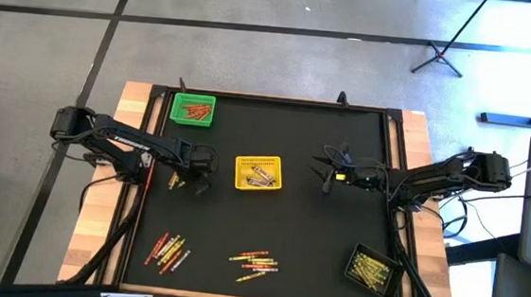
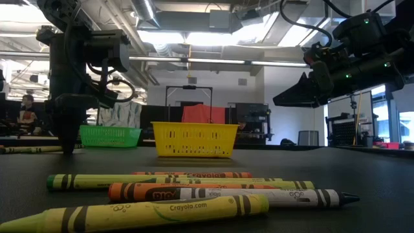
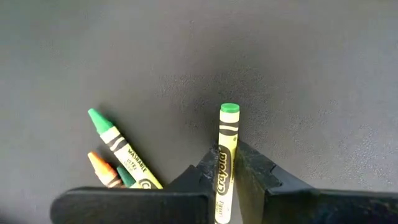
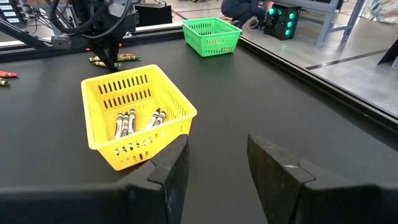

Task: Sort crayons
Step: Put the green crayon into the black bin

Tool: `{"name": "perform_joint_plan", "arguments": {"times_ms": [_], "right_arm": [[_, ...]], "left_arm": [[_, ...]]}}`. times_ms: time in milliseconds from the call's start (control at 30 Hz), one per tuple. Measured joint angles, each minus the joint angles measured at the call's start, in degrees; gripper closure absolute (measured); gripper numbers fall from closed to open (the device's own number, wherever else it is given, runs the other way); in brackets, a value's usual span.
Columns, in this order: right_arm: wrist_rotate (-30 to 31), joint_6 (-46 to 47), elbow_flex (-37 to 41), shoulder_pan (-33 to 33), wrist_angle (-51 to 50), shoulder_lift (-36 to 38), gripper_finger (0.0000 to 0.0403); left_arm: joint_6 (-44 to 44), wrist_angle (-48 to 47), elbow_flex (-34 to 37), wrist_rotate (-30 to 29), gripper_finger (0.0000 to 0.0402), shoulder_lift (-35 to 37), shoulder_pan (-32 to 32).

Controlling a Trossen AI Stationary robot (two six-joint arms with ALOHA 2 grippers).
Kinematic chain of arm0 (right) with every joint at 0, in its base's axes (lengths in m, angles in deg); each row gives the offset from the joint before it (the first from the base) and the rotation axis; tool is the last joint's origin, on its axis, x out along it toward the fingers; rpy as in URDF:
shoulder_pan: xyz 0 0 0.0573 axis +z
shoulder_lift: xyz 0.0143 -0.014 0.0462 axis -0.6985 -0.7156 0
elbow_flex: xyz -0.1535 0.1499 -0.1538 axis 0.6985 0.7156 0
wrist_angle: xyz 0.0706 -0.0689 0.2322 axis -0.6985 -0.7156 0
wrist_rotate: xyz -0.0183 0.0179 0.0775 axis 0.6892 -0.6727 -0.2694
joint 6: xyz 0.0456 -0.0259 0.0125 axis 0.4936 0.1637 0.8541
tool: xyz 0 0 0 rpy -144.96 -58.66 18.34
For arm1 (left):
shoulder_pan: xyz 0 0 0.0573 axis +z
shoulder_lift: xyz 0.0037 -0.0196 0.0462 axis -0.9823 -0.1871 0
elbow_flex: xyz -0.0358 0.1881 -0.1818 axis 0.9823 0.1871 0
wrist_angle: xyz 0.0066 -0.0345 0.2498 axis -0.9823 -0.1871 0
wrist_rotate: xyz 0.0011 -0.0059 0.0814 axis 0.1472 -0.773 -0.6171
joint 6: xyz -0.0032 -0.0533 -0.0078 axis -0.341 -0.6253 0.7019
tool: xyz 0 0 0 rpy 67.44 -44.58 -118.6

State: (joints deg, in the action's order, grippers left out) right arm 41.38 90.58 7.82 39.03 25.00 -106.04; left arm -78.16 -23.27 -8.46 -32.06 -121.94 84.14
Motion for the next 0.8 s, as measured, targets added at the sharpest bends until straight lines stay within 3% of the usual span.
{"name": "perform_joint_plan", "arguments": {"times_ms": [333,500,667,800], "right_arm": [[0.9,0.2,0.0,0.0,0.0,0.0,0.0241],[0.4,0.5,0.0,0.0,0.2,0.0,0.0212],[-3.1,1.5,-0.3,0.0,1.1,0.0,0.0157],[-3.8,1.5,-2.1,0.0,1.4,0.0,0.0134]], "left_arm": [[2.2,1.1,-1.3,-0.6,0.0381,6.6,-2.8],[7.2,4.0,-2.5,-4.3,0.0381,11.9,-5.1],[15.7,13.2,-2.5,-7.9,0.0381,14.8,-7.0],[25.1,26.6,-1.8,-8.7,0.0381,14.5,-7.6]]}}
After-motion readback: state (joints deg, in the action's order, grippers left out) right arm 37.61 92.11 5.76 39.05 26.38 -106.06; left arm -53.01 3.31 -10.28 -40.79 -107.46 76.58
